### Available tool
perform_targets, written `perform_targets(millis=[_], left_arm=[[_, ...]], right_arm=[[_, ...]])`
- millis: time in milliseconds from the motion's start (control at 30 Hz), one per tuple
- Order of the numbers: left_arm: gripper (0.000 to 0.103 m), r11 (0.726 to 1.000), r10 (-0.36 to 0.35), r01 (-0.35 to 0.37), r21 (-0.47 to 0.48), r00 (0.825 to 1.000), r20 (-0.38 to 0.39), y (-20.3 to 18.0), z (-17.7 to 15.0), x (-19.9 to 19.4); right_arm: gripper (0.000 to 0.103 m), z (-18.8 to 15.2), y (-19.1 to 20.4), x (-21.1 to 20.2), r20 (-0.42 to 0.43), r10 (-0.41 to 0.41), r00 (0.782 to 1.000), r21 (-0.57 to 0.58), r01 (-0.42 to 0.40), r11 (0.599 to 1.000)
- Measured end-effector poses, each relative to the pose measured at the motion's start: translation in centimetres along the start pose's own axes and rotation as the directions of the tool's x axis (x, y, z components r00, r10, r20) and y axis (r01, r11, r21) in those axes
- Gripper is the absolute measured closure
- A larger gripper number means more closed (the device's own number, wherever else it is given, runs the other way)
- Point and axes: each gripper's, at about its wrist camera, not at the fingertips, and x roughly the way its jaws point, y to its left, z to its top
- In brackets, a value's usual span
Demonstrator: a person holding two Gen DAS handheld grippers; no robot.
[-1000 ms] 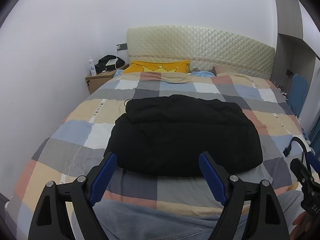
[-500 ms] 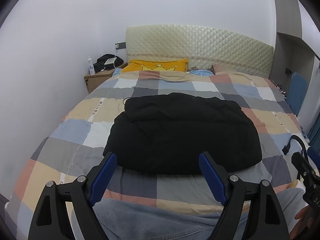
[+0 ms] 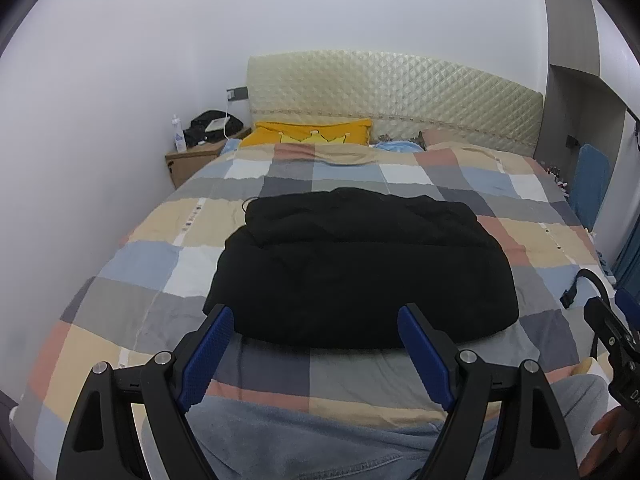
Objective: Fold large clothes
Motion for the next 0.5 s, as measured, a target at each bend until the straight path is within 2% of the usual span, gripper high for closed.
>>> perform_targets(millis=[500], left_arm=[[0.019, 1.0, 0.003, -0.003, -0.001, 1.0, -0.016, 0.28, -0.6, -0.07]], right_arm=[[0.0, 0.03, 0.07, -0.17, -0.001, -0.002, 1.0, 0.003, 0.002, 1.0]])
